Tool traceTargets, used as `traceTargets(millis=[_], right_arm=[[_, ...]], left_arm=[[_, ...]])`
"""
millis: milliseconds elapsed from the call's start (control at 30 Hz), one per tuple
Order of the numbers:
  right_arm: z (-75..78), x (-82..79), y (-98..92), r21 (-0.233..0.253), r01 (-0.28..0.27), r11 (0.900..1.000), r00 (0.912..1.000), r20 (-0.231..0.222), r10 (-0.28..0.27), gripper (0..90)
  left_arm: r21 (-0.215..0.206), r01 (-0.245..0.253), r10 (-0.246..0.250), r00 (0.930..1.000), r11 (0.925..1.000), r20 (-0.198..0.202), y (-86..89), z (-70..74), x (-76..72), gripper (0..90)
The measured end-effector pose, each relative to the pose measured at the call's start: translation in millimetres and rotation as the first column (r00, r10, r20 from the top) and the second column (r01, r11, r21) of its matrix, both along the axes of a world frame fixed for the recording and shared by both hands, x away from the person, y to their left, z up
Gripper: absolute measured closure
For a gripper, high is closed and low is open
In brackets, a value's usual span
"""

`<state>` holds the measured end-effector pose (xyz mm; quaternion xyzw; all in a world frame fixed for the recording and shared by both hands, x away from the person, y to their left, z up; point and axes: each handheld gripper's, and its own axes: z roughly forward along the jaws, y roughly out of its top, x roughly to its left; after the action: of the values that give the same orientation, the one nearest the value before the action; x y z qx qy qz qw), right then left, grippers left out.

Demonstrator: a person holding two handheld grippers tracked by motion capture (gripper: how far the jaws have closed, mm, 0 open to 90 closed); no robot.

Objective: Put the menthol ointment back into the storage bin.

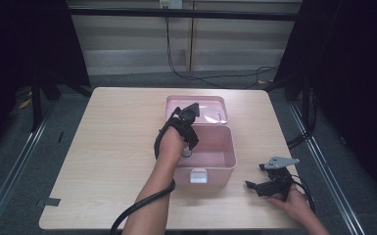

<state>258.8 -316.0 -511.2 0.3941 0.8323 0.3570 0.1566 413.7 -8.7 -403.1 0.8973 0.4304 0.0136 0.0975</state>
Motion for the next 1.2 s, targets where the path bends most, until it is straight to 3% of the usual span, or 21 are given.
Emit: traceTargets(millis=[700, 1200], right_arm=[[0.0, -0.1, 0.1, 0.001, 0.001, 1.000, 1.0000, -0.002, -0.001, 9.6], [0.2, 0.0, -0.1, -0.001, -0.001, 1.000, 1.0000, -0.002, 0.001, 9.6]], left_arm=[[-0.022, 0.024, -0.025, 0.9995, 0.9995, -0.020, 6.9, 25.5, -7.5, 23.9], [-0.042, 0.053, -0.053, 0.9986, 0.9977, -0.001, 12.8, 50.4, -13.9, 20.1]])
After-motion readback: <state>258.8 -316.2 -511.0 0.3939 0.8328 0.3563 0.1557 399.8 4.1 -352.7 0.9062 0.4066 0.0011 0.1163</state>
